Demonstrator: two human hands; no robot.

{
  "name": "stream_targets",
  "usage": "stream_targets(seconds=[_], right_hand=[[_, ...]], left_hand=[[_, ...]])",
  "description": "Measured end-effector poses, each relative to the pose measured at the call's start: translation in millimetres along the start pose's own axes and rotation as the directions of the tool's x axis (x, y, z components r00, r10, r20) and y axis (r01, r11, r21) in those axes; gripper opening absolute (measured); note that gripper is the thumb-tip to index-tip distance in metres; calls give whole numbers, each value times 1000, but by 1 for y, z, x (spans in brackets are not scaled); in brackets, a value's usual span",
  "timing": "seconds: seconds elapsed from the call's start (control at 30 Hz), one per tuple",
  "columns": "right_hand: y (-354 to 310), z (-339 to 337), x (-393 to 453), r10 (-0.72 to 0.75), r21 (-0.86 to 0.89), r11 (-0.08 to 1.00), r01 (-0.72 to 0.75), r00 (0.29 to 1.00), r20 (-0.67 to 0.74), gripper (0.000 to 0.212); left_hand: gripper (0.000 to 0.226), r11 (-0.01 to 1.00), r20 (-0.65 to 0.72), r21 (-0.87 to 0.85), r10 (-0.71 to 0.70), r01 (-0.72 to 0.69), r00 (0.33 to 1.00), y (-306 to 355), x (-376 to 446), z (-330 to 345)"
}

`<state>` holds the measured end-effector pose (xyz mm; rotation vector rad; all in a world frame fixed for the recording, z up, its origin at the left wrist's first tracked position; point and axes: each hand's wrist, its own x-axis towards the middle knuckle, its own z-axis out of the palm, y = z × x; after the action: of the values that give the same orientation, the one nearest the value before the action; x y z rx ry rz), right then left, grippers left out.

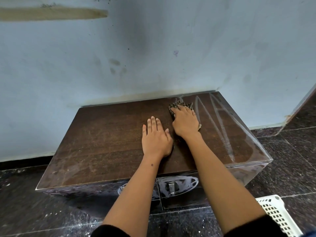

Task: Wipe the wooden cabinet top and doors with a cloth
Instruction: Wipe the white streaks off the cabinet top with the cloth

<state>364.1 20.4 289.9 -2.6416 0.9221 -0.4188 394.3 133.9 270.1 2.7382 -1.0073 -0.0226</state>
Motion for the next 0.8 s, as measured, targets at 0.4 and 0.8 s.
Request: stream_targets(seconds=[0.4, 0.8], right_hand=[[0, 6, 36, -9, -2, 1000, 9, 999, 36, 47], [11, 15, 37, -13, -45, 999, 12, 1000, -17, 47]], left_hand=[[61, 1000, -23, -6, 5, -5, 1000, -1, 0, 2], [61, 1000, -31, -14, 6, -6, 1000, -2, 1, 5]])
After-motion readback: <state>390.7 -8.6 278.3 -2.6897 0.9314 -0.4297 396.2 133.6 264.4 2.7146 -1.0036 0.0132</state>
